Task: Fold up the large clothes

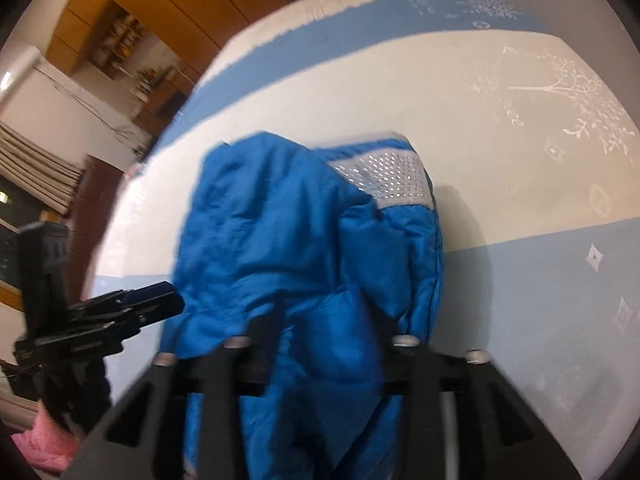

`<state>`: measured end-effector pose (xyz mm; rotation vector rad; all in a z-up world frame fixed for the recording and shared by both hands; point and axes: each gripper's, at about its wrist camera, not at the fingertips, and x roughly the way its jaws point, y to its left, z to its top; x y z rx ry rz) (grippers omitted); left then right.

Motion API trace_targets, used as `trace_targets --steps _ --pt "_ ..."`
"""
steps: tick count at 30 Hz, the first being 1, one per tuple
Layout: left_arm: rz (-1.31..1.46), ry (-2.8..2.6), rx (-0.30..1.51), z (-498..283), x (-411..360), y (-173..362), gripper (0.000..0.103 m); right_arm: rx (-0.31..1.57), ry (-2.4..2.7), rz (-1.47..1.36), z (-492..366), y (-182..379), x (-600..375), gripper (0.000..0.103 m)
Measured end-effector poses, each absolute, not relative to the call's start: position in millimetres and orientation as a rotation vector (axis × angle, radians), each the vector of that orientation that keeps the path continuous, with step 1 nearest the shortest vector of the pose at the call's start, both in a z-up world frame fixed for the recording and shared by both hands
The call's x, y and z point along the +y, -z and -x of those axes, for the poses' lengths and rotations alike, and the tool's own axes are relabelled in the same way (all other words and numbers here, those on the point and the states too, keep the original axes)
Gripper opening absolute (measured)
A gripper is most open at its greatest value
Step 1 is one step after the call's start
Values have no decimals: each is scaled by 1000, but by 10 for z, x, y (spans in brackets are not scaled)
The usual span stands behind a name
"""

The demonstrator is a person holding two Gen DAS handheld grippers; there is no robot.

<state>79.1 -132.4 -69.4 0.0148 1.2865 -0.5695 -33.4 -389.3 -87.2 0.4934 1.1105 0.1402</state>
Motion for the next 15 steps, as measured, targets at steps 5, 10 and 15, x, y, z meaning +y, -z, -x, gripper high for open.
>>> trace_targets --steps 5,10,15 --pt "-17 552 1255 -674 -1110 542 71 1083 -113 -435 555 676 -3947 69" --pt "-27 562 1253 -593 -1012 520 77 1100 -142 -499 596 705 -4044 80" --pt "-15 586 1274 -587 -1035 613 82 1130 -179 -565 596 882 -4139 85"
